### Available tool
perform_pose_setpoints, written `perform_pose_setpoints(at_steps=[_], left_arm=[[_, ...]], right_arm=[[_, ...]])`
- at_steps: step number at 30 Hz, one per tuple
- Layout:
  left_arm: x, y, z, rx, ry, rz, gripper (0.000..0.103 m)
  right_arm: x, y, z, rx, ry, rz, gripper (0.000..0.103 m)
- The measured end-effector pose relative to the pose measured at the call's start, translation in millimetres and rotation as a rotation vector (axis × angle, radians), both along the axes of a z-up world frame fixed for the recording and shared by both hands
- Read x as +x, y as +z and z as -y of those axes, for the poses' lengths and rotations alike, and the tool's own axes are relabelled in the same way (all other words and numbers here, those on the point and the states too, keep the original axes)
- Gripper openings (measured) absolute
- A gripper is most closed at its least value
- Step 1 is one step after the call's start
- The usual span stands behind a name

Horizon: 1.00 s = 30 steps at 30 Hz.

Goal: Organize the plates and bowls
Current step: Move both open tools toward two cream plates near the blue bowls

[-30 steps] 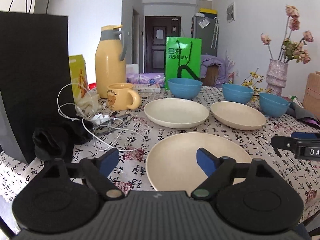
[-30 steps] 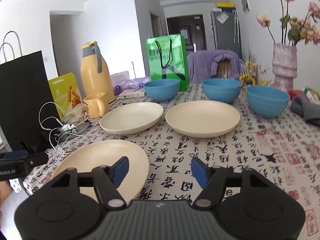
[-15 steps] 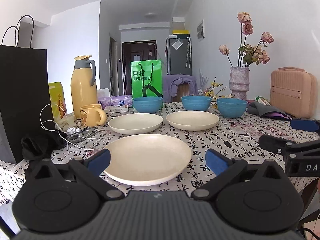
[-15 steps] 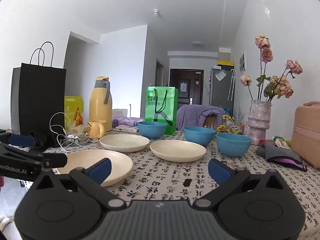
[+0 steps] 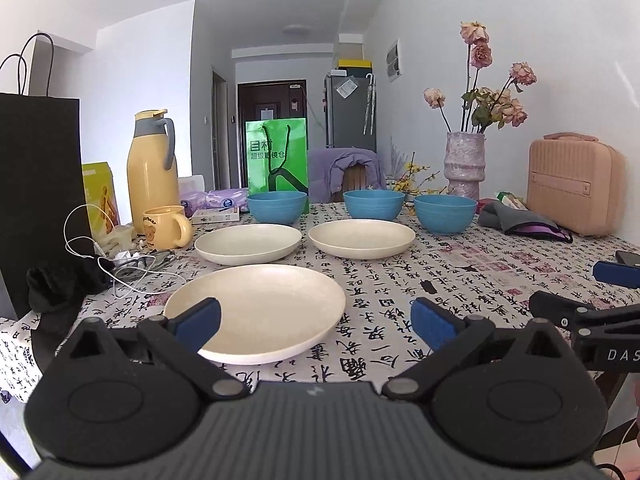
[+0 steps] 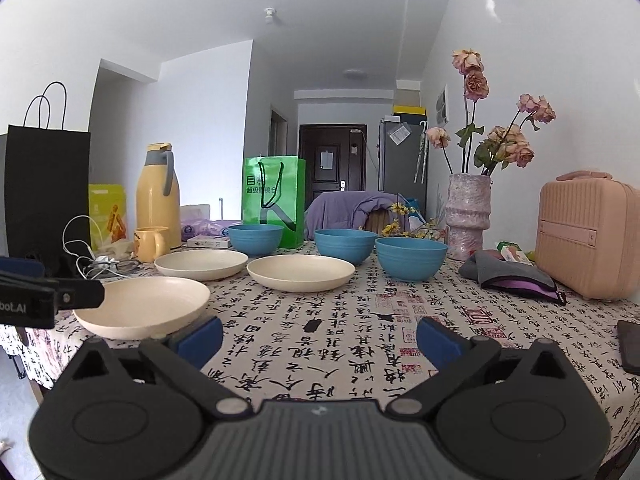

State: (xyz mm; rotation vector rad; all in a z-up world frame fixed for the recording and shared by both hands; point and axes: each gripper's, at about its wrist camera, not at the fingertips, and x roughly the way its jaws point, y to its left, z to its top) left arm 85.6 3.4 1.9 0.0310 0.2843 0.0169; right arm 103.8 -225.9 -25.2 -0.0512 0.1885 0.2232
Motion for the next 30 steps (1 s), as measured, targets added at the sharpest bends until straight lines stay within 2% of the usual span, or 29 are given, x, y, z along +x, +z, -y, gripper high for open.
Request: perform_pose_setpoints(at_steps=[11,22,30], left_arm=[[13,-2,4,-0.008,-0.004,-0.034,0.103],[71,9,5,-0.045,-0.007,-0.079,0.103],[124,19,2,-0.072,0.0,-0.133,0.103]], right_arm=[[12,-4,9,0.023,-0.01,-0.045,0.103],[57,2,14,0.043,-0.033,-0.132,0.103],[113,12,23,0.061,-0.068,-0.193,0.103]])
